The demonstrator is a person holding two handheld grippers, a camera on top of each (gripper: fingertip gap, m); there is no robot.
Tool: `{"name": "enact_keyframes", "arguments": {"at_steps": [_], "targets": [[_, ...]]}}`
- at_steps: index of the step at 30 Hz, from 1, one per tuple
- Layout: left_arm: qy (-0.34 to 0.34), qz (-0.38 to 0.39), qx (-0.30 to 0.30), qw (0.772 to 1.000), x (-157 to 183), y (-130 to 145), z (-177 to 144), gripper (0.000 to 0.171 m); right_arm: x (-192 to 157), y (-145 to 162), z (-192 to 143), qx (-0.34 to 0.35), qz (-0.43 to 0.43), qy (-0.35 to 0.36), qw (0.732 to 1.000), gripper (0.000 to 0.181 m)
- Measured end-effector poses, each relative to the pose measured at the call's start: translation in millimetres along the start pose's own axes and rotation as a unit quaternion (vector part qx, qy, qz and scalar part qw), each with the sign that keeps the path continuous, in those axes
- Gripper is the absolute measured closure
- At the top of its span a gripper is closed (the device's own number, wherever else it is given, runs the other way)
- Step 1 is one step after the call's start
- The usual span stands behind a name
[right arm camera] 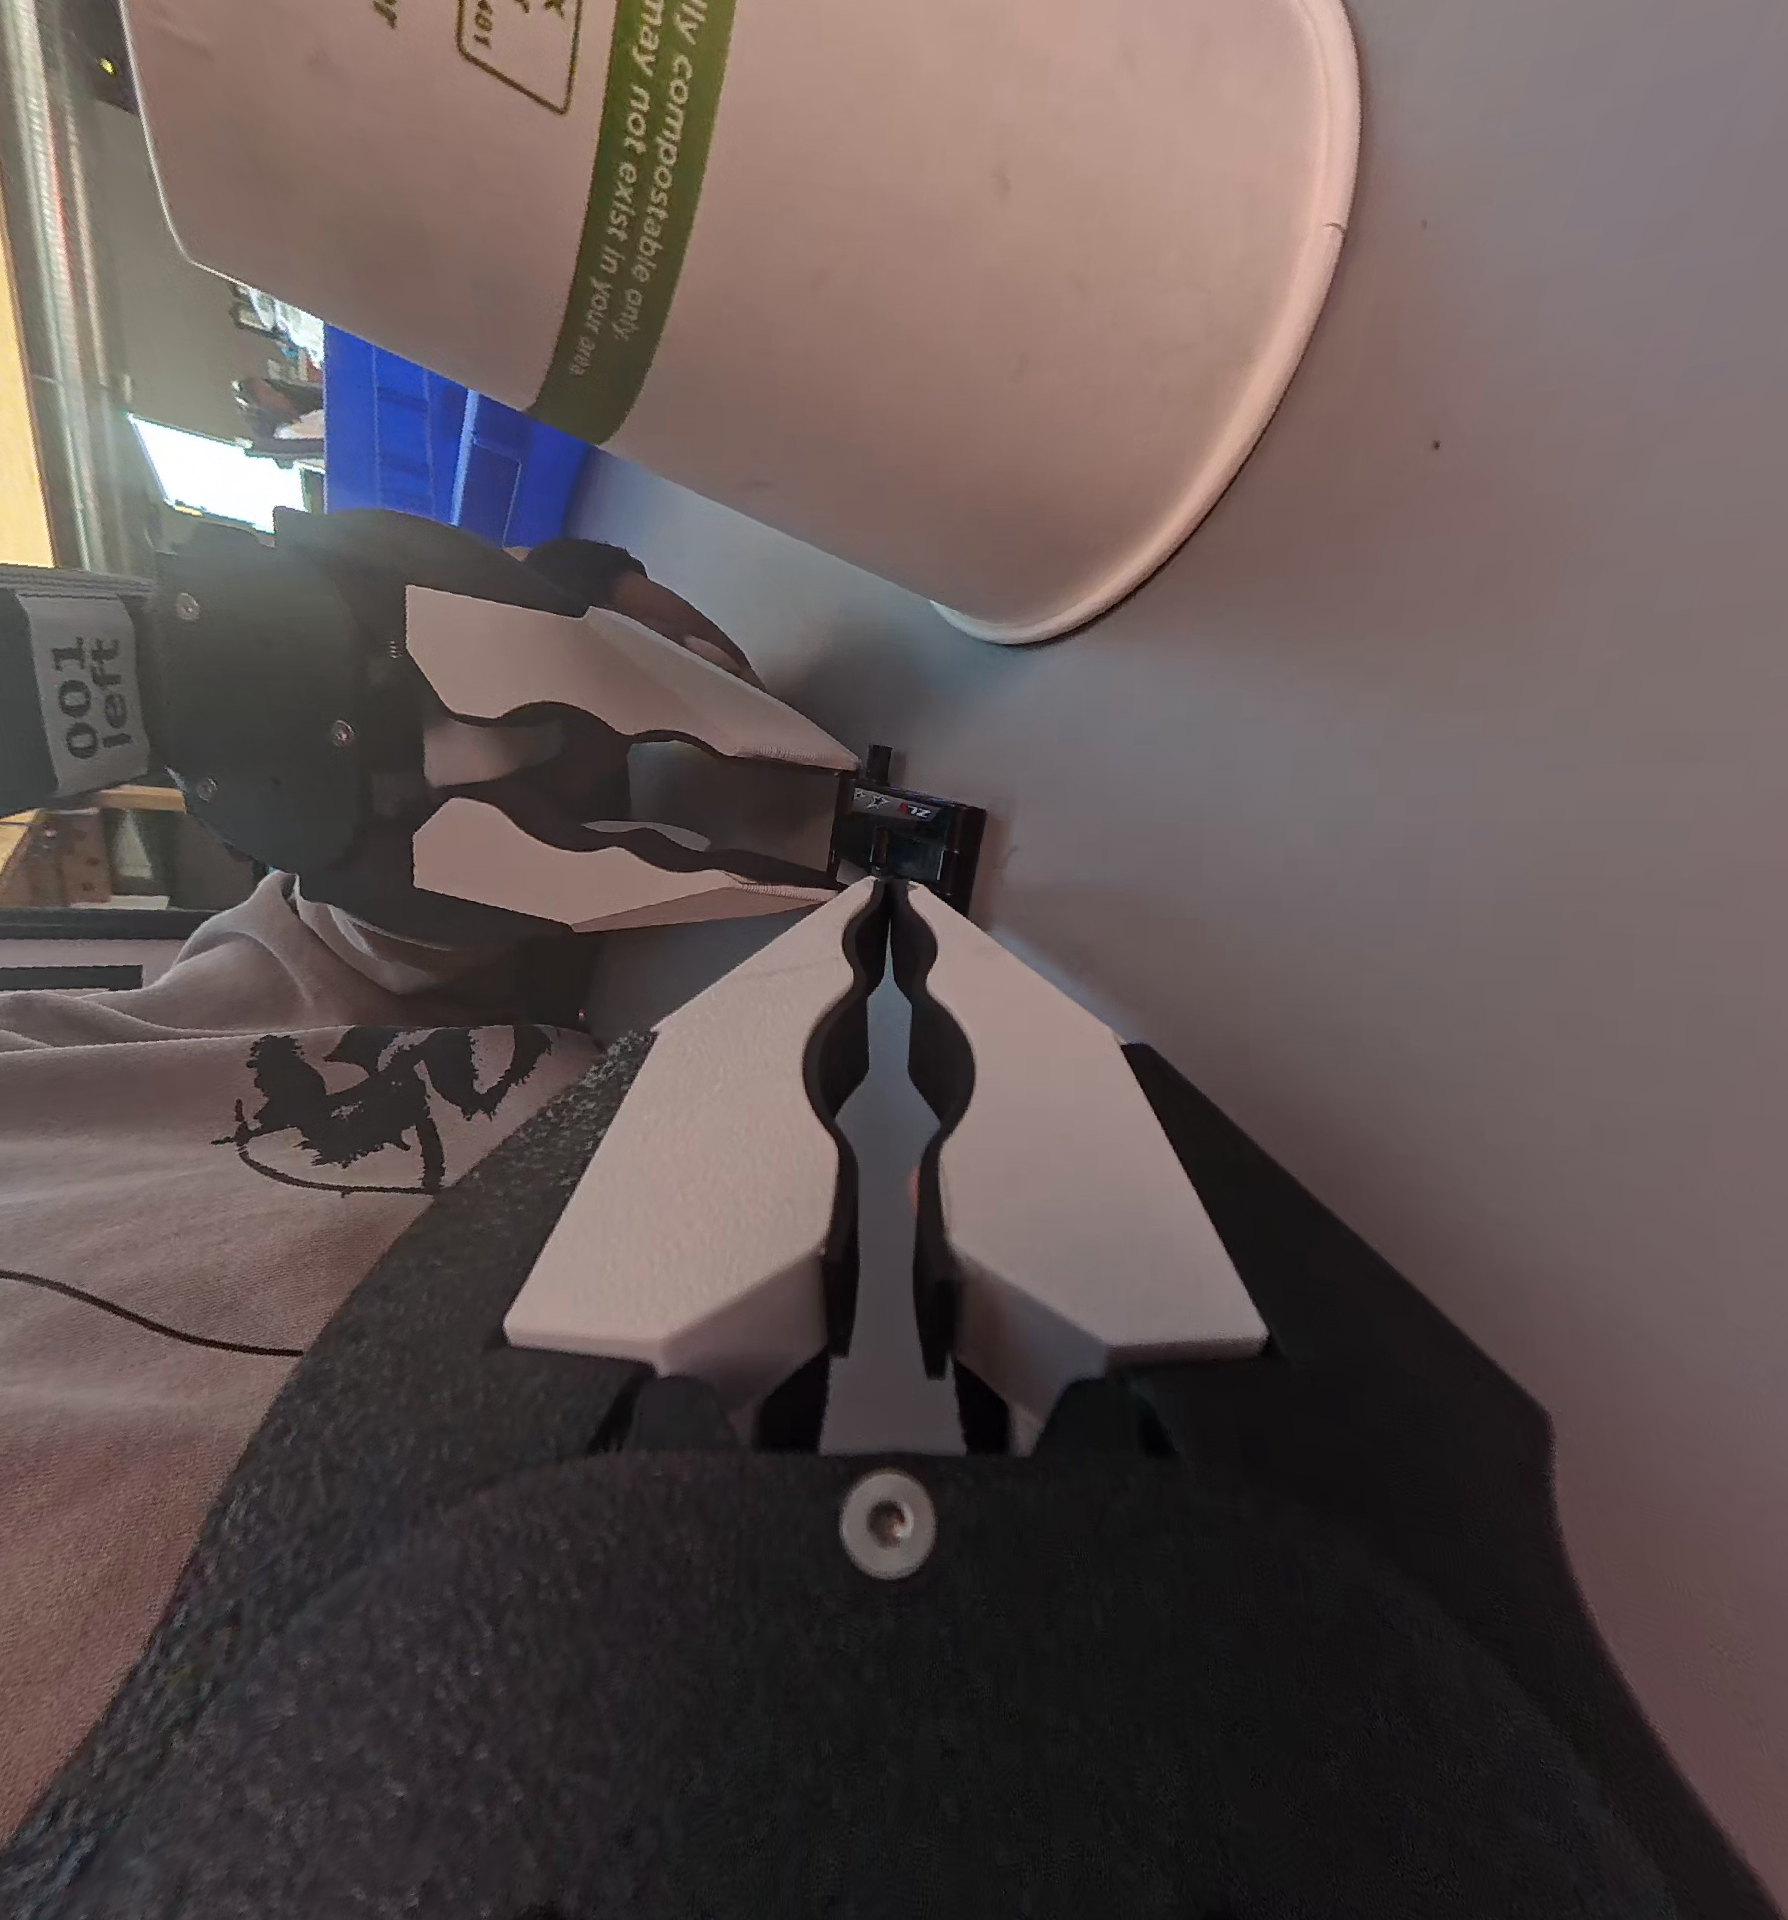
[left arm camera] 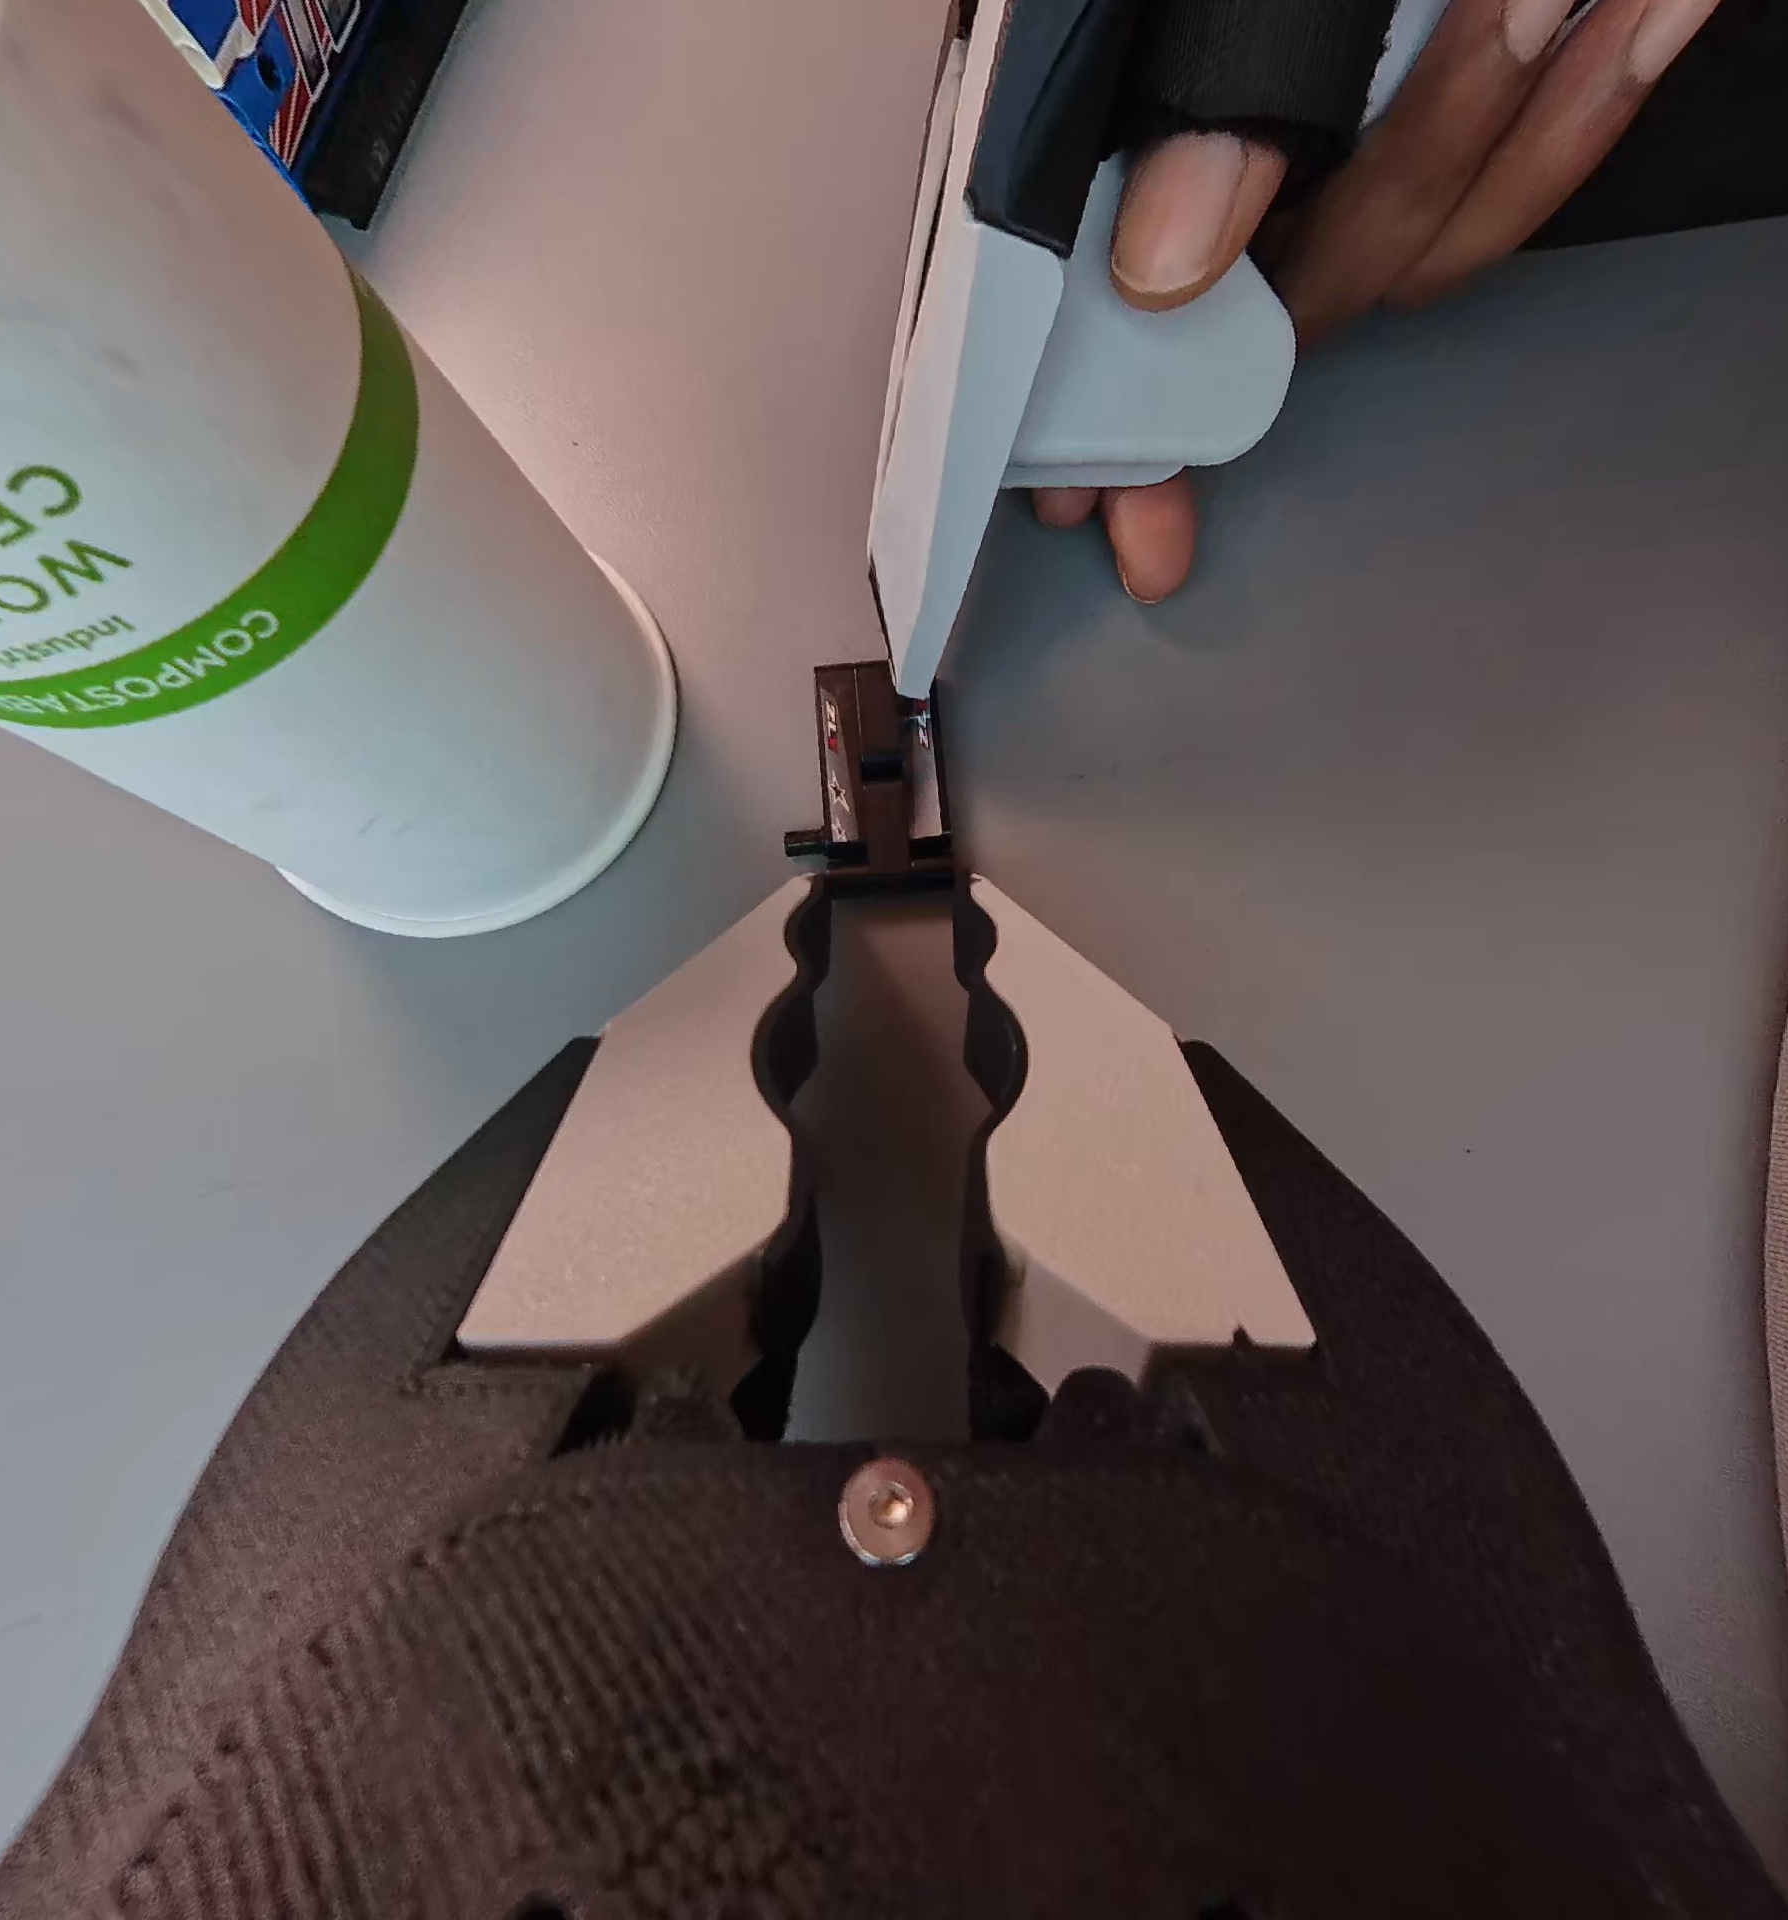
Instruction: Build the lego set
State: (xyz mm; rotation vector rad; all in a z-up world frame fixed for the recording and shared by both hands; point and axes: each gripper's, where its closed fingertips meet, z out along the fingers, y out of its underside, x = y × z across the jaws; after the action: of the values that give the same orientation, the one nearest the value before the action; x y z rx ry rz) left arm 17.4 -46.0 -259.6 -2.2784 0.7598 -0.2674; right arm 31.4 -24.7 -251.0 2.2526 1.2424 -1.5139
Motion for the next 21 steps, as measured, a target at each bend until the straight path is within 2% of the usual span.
{"name": "enact_keyframes", "arguments": {"at_steps": [21], "targets": [[-0.008, -0.012, -0.004, 1.0, 1.6, 1.2, -0.1, 0.149, 1.6, 0.0, -0.8, -0.013, -0.057, 0.047, 0.997, 0.181]]}}
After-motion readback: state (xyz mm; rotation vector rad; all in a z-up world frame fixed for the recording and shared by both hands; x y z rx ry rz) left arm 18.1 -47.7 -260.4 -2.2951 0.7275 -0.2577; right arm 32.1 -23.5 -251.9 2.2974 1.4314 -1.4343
